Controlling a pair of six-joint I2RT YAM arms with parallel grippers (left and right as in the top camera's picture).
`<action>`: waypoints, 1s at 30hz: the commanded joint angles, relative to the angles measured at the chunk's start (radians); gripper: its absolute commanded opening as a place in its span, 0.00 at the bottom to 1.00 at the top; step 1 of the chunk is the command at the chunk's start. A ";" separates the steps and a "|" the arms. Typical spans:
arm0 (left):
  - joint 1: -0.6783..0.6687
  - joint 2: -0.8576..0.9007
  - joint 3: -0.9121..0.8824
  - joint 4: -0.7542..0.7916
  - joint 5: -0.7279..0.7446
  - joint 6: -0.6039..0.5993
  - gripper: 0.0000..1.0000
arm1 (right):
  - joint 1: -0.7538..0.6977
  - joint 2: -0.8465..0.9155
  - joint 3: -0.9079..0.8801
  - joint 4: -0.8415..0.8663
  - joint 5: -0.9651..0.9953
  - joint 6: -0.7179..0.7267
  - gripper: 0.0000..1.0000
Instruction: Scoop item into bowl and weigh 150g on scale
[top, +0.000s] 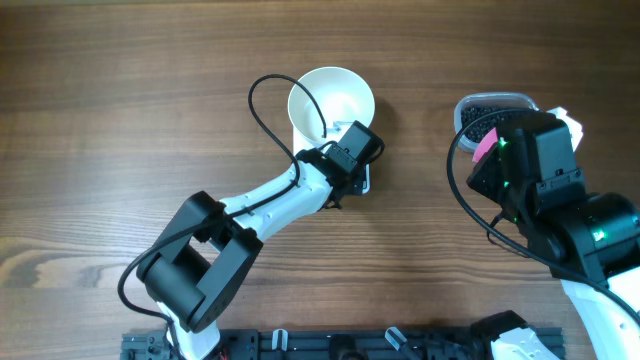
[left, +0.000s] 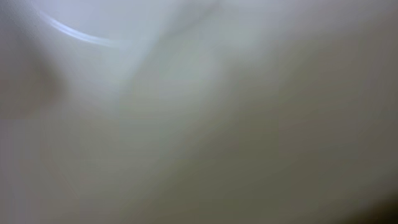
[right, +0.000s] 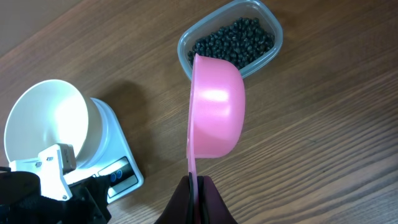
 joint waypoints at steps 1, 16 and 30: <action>0.008 0.039 -0.023 -0.013 -0.021 -0.013 0.04 | -0.005 0.001 0.022 0.005 -0.002 -0.020 0.04; 0.008 0.047 -0.035 -0.028 -0.021 -0.009 0.04 | -0.005 0.001 0.022 0.000 -0.015 -0.020 0.04; 0.002 -0.082 0.009 -0.060 -0.019 0.040 0.04 | -0.005 0.001 0.022 0.005 -0.040 -0.020 0.04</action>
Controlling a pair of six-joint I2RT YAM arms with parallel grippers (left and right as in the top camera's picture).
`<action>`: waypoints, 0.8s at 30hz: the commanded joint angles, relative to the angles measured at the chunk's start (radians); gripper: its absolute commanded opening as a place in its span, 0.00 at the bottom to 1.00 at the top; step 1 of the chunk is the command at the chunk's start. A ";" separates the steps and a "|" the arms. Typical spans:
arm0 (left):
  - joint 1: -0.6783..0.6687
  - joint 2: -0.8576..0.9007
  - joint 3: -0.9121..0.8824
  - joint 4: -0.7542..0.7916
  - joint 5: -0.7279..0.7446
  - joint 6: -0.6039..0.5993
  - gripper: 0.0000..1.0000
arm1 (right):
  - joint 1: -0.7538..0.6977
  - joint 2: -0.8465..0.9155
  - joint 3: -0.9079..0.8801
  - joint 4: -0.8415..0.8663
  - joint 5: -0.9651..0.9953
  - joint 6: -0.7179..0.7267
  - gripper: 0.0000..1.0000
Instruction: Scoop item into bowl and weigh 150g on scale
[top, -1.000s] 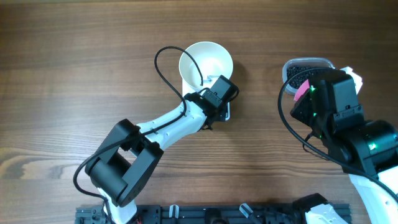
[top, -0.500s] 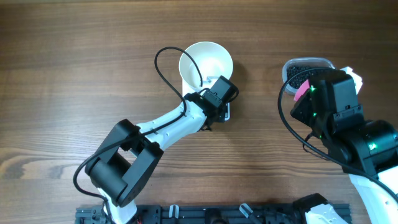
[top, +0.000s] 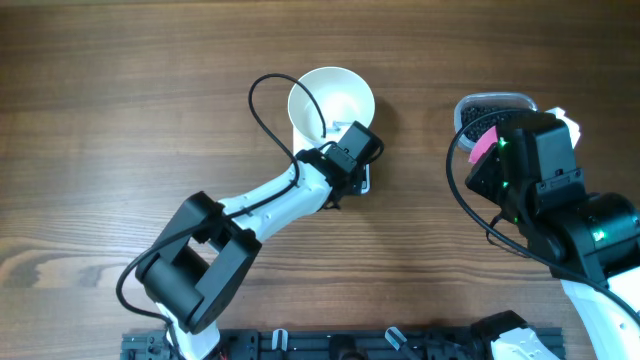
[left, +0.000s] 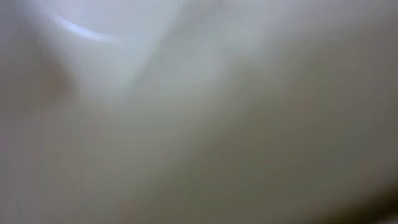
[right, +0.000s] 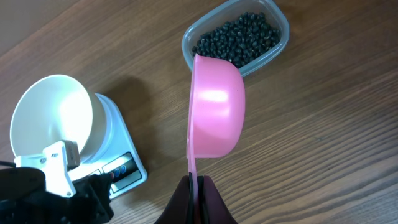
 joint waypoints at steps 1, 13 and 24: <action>0.000 -0.089 0.011 -0.045 -0.008 0.021 0.04 | -0.005 0.001 0.022 0.004 -0.016 -0.019 0.04; -0.001 -0.466 0.011 -0.282 -0.005 0.022 0.34 | -0.005 0.001 0.022 0.004 -0.077 -0.020 0.04; -0.001 -0.754 0.010 -0.515 -0.010 0.022 1.00 | -0.005 0.001 0.022 0.009 -0.136 -0.018 0.04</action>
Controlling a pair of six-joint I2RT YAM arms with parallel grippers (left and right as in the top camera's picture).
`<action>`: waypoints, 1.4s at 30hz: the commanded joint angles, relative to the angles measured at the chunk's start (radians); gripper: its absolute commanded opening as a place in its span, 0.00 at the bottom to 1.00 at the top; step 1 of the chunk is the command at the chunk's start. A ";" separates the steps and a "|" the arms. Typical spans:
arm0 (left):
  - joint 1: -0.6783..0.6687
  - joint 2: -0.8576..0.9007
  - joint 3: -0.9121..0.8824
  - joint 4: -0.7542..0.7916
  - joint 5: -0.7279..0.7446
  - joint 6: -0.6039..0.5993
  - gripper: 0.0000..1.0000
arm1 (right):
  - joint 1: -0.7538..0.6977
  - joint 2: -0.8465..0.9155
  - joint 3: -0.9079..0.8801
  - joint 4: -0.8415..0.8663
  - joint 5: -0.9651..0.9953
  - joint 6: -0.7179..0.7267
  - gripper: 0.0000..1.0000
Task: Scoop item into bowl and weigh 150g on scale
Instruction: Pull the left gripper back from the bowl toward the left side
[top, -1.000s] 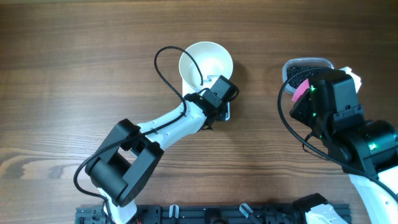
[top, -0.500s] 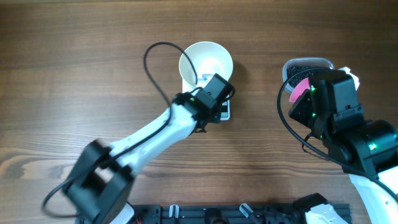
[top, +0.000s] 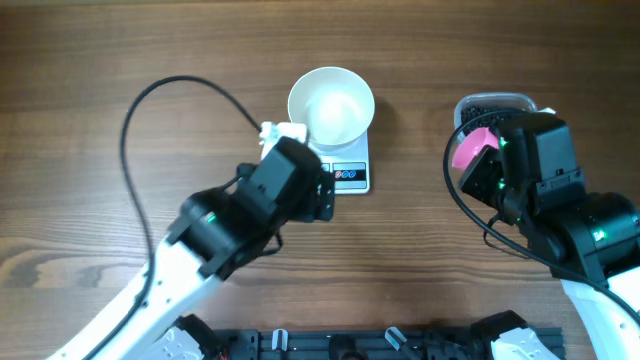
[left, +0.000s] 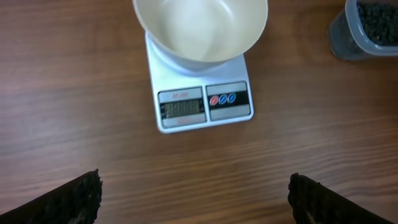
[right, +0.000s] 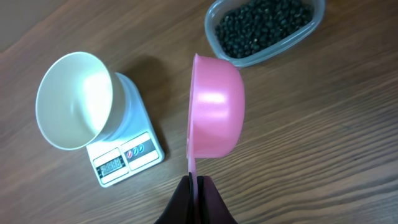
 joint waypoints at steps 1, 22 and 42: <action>0.000 -0.056 0.010 -0.073 -0.006 0.002 1.00 | -0.004 0.001 0.021 0.005 -0.023 -0.011 0.04; 0.150 -0.177 0.107 -0.307 0.295 0.458 1.00 | -0.004 -0.024 0.021 -0.003 -0.022 -0.100 0.04; 0.316 -0.175 0.106 -0.300 0.402 0.584 1.00 | -0.004 -0.027 0.021 -0.010 -0.022 -0.116 0.04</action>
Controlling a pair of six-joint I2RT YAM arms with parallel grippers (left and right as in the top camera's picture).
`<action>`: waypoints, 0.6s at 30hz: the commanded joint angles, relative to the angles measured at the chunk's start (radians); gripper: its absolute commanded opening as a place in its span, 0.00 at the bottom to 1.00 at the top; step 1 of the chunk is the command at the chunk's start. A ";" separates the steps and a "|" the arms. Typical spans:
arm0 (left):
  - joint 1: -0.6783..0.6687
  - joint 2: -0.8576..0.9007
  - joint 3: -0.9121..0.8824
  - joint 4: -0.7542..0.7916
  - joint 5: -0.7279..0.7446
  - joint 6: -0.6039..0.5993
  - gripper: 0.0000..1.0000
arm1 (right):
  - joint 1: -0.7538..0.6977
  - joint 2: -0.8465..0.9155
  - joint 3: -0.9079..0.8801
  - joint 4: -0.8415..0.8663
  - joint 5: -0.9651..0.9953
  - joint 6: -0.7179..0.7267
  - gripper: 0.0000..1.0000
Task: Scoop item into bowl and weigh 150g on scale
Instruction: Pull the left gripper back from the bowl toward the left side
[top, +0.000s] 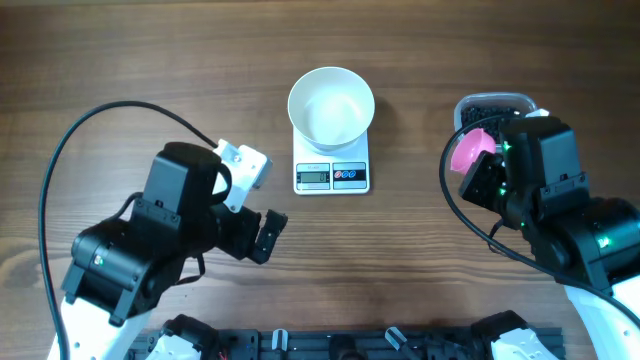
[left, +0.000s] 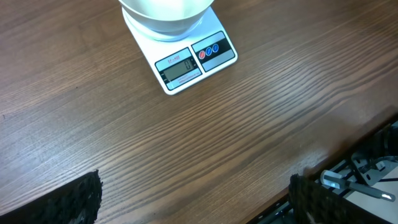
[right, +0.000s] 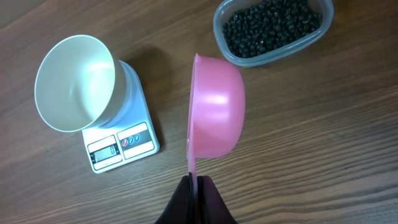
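Note:
An empty white bowl (top: 331, 104) stands on the white digital scale (top: 332, 175) at the table's back middle. A clear tub of black beans (right: 273, 26) sits to the right of it. My right gripper (right: 196, 183) is shut on the handle of a pink scoop (right: 216, 115), held on edge in the air between scale and tub. My left gripper (top: 250, 235) is open, low at the front left, well clear of the scale (left: 181, 60), nothing between its fingers.
The table's front edge (left: 348, 149) with black rail hardware runs just below the left gripper. A black cable (top: 90, 125) loops from the left arm over the table's left side.
My left arm has drawn back further to the front left, away from the scale. The right gripper with the pink scoop has risen slightly; the scale display shows clearly.
At first my left gripper was pressed up against the bowl on the scale, its view filled with white. Then it had pulled back, open, to the front of the scale. Now it is at the front left. My right gripper held the pink scoop throughout.

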 joint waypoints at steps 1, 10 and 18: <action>0.007 0.010 0.012 0.003 0.023 0.025 1.00 | -0.004 -0.010 0.021 0.004 -0.002 -0.014 0.04; 0.007 0.011 0.012 0.019 0.023 0.025 1.00 | -0.004 -0.010 0.021 0.003 -0.002 -0.014 0.04; 0.007 0.011 0.012 0.041 0.023 0.025 1.00 | -0.004 -0.010 0.021 -0.004 -0.003 -0.014 0.04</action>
